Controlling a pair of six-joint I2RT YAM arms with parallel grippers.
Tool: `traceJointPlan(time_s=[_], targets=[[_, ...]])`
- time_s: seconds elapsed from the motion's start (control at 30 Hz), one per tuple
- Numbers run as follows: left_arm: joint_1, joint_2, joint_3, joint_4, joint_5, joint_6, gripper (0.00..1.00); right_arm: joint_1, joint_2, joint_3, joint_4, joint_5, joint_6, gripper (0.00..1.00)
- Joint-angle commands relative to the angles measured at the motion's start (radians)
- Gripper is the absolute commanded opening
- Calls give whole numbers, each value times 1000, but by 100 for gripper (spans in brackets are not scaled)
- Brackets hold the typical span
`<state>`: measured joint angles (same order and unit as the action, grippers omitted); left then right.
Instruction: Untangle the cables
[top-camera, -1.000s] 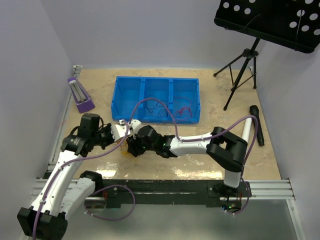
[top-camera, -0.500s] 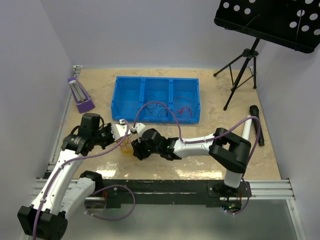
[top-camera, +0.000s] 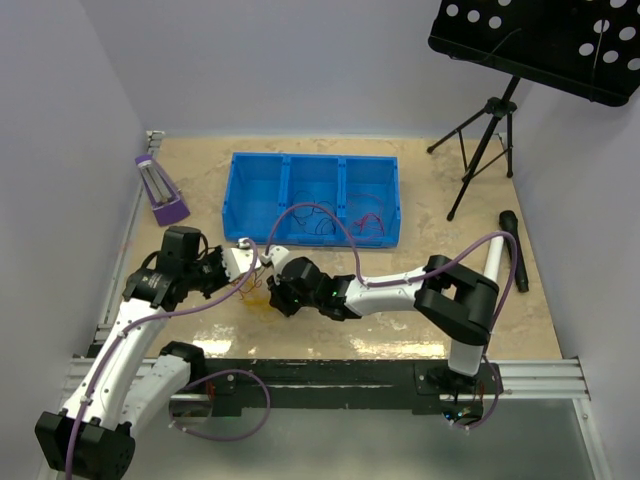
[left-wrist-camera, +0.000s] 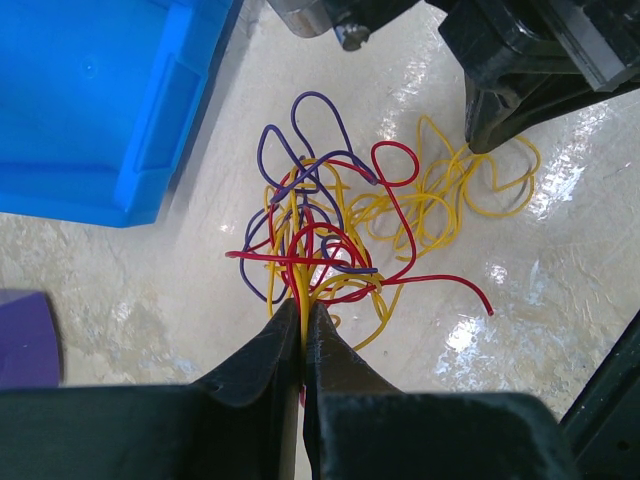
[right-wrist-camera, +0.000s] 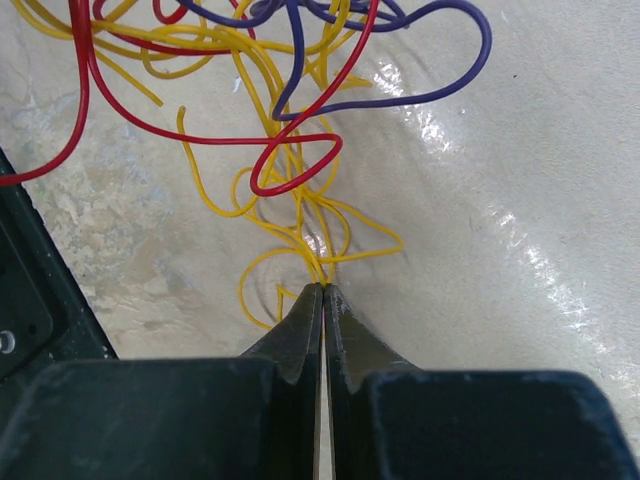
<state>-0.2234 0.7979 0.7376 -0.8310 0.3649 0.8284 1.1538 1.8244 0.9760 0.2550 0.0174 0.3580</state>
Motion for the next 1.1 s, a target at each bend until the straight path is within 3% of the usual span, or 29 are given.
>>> traceJointPlan(time_s=[0.0,0.27,0.57,0.77,0.9,1.07], targets=[[6,7,26,26,8,-23,8,4,-28,10,26,45,6,0],[6,-15,23,24,-85,6,8,4,-232,-92,-60,231,56,0],[33,-46,-70,50,-388,81,7,-104,-606,-172,-221,427,168,0],[75,-34,-106,18,-422,124,3,-281,-816,-140,-318,475,153,0],[84,-23,-171,43,-477,152,0,-339,-890,-62,-413,579,134,0],[98,-29,-239,53,-501,195,0,-427,-948,38,-456,587,81,0]])
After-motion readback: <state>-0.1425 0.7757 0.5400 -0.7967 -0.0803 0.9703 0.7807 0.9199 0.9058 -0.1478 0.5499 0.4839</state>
